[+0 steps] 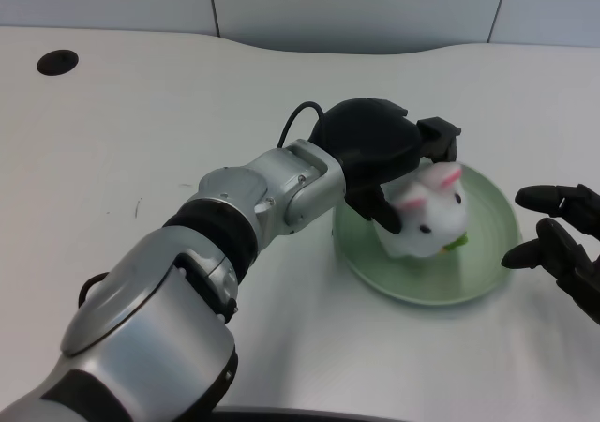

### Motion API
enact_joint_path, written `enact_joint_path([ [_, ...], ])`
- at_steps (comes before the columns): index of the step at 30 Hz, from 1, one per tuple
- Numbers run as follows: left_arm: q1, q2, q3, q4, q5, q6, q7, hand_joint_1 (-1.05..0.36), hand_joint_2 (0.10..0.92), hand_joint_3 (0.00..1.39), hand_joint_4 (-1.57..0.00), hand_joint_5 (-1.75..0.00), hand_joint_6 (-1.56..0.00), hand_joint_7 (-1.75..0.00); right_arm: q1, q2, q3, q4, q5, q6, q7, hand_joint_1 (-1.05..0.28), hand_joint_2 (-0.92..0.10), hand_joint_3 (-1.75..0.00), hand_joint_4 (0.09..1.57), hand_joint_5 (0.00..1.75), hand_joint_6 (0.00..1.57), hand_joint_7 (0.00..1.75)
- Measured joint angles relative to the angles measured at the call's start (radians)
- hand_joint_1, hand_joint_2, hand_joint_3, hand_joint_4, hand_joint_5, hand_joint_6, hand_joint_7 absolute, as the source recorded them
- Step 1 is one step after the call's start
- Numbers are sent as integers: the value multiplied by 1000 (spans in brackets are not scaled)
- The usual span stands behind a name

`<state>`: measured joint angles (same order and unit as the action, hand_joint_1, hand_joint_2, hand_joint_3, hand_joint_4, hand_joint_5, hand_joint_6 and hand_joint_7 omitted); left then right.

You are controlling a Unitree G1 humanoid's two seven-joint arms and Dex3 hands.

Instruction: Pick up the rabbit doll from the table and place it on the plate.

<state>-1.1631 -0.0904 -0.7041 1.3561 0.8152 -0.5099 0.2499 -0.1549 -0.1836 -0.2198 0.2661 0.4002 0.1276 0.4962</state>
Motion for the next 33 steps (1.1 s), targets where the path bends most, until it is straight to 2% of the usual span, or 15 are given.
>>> enact_joint_path([
  [1, 0, -1, -3, 0, 2, 13, 0, -729, 919, 13, -2, -507, -39, -434, 0, 0, 1, -4, 0, 3, -3, -287, -921, -568, 195, 1553, 231, 1161],
  [3, 0, -6, -2, 0, 1, 43, -12, -744, 920, 19, 0, -310, -14, -329, 1, 0, 3, -10, 0, 7, -7, -294, -921, -559, 196, 1548, 234, 1161],
  [8, 0, -27, 9, 3, -10, 100, -45, -817, 921, 33, 1, -26, 0, -108, 2, 1, 6, -12, -1, 9, -9, -299, -921, -549, 205, 1543, 237, 1157],
  [12, 0, -36, 12, 3, -12, 117, -46, -858, 921, 41, 1, 0, 1, -12, 2, 1, 8, -12, -1, 9, -8, -295, -921, -558, 198, 1542, 232, 1153],
  [19, 0, -32, 43, 2, -36, 113, -76, -895, 921, 86, 1, 1, 1, 1, 2, 1, 8, -12, -1, 9, -9, -295, -921, -559, 203, 1544, 239, 1151],
  [22, -3, 6, 107, -5, -102, 70, -163, -907, 921, 121, 1, 1, -8, -4, 2, 1, 7, -12, -2, 9, -8, -293, -921, -564, 192, 1562, 237, 1145],
  [24, -4, 40, 163, -16, -165, 37, -218, -902, 921, 120, 1, 1, -22, -11, 2, 0, 6, -6, -2, 5, -1, -288, -921, -568, 184, 1577, 237, 1145],
  [26, -4, 70, 213, -29, -216, 0, -260, -860, 921, 158, -3, -1, -39, -20, 0, 0, 5, 8, -2, -4, 7, -289, -921, -568, 179, 1584, 238, 1145],
  [28, 0, 100, 259, -39, -266, -43, -302, -830, 921, 204, -15, -9, -53, -27, -2, 1, 5, 18, -1, -4, 10, -290, -921, -569, 180, 1587, 240, 1146],
  [31, 24, 136, 344, -60, -371, -93, -394, -763, 921, 261, -45, -28, -79, -38, -5, 0, 5, 23, -2, -4, 9, -293, -921, -554, 191, 1570, 245, 1143],
  [33, 53, 150, 409, -76, -447, -115, -469, -729, 921, 269, -118, -71, -120, -57, -6, 0, 3, 24, -6, -4, 5, -296, -921, -548, 204, 1559, 248, 1139],
])
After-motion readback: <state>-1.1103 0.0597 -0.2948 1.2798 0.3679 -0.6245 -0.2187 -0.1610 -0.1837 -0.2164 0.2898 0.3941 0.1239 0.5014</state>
